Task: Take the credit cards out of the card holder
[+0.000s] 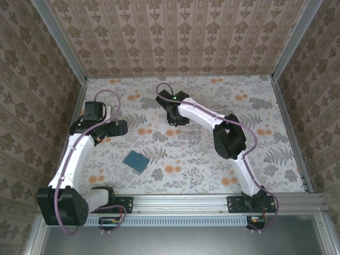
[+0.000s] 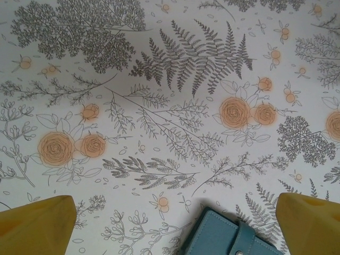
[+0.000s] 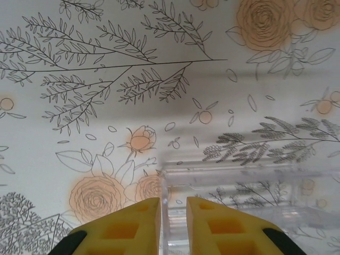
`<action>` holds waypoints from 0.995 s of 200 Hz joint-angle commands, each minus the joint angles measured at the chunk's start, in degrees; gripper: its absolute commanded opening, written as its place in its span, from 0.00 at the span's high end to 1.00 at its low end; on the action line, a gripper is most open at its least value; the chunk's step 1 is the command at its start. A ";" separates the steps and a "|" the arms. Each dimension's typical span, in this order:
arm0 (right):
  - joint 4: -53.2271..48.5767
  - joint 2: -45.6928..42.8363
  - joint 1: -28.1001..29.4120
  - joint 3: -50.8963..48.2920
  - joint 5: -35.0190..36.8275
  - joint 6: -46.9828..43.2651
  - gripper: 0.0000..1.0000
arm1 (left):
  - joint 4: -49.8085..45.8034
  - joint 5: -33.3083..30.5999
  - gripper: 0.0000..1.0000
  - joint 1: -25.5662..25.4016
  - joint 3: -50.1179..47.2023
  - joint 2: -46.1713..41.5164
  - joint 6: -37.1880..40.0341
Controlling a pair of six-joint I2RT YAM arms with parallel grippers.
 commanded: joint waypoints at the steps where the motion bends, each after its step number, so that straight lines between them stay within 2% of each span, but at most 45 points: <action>1: -1.22 -6.03 -0.04 -1.33 -0.22 -1.59 0.77 | -2.75 -1.54 0.04 -1.50 1.43 1.23 -2.33; 36: 2.39 -10.87 0.31 -5.81 -5.41 -4.99 0.72 | -4.29 -8.99 0.05 -8.61 2.25 3.77 -8.08; 66: 7.55 -14.25 0.90 -10.87 -14.13 -10.24 0.67 | -4.18 -9.53 0.05 -11.62 -0.51 6.14 -15.93; 95: 8.16 -17.04 1.01 -14.64 -14.26 -10.75 0.67 | -7.90 -13.70 0.05 -15.34 -1.50 8.98 -25.82; 127: 10.61 -20.35 1.01 -19.97 -14.57 -10.11 0.66 | -8.34 -17.79 0.03 -20.79 -5.61 9.04 -42.41; 132: 10.64 -20.67 1.01 -20.56 -14.51 -10.15 0.66 | -8.36 -17.76 0.03 -22.66 -6.33 9.03 -44.81; 170: 10.33 -22.19 0.84 -22.55 -13.89 -11.71 0.66 | -8.06 -17.16 0.04 -27.96 -10.43 10.09 -63.20; 199: 10.09 -22.94 0.66 -23.45 -13.61 -12.44 0.65 | -2.00 -14.31 0.04 -30.63 -13.69 10.95 -69.55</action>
